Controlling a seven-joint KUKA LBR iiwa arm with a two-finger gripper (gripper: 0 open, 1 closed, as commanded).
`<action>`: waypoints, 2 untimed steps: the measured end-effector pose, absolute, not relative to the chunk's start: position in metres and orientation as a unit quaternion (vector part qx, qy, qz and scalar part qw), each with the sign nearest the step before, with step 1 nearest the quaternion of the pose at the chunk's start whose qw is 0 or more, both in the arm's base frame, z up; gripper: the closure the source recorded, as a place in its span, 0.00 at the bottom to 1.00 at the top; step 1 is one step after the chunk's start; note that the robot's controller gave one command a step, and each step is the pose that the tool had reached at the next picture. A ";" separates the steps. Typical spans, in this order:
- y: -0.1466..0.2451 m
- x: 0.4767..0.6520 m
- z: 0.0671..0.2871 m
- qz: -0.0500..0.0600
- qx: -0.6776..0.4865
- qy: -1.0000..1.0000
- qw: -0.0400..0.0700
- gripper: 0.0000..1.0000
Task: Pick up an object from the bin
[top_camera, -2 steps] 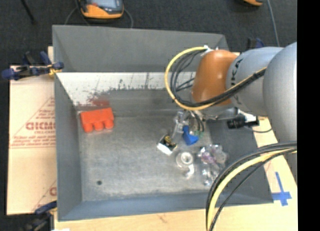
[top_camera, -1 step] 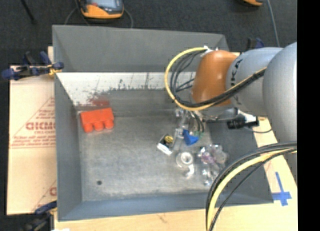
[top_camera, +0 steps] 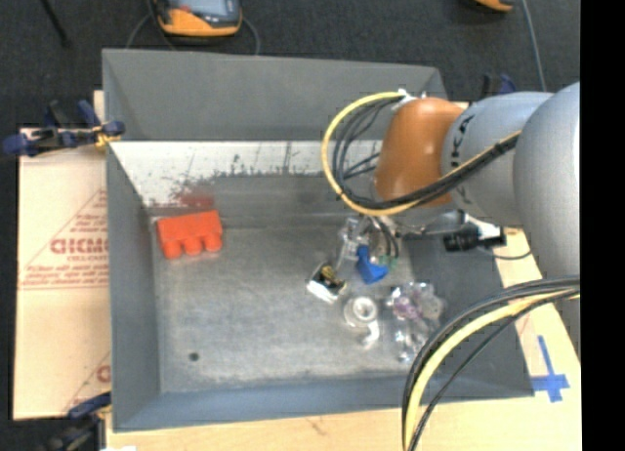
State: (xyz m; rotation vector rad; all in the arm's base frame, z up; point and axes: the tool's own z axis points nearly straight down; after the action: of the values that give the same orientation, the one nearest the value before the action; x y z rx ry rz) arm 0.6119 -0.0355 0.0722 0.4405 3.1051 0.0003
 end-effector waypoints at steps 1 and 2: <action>-0.080 0.645 0.086 -0.002 0.068 0.998 0.004 1.00; -0.079 0.645 0.085 -0.001 0.068 0.998 0.004 0.00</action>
Offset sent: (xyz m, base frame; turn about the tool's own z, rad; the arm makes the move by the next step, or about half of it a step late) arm 0.0313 -0.0415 0.0111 -0.1488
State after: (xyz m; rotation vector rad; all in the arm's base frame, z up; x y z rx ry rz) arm 0.6449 -0.0788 0.0852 0.2121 3.1273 -0.0022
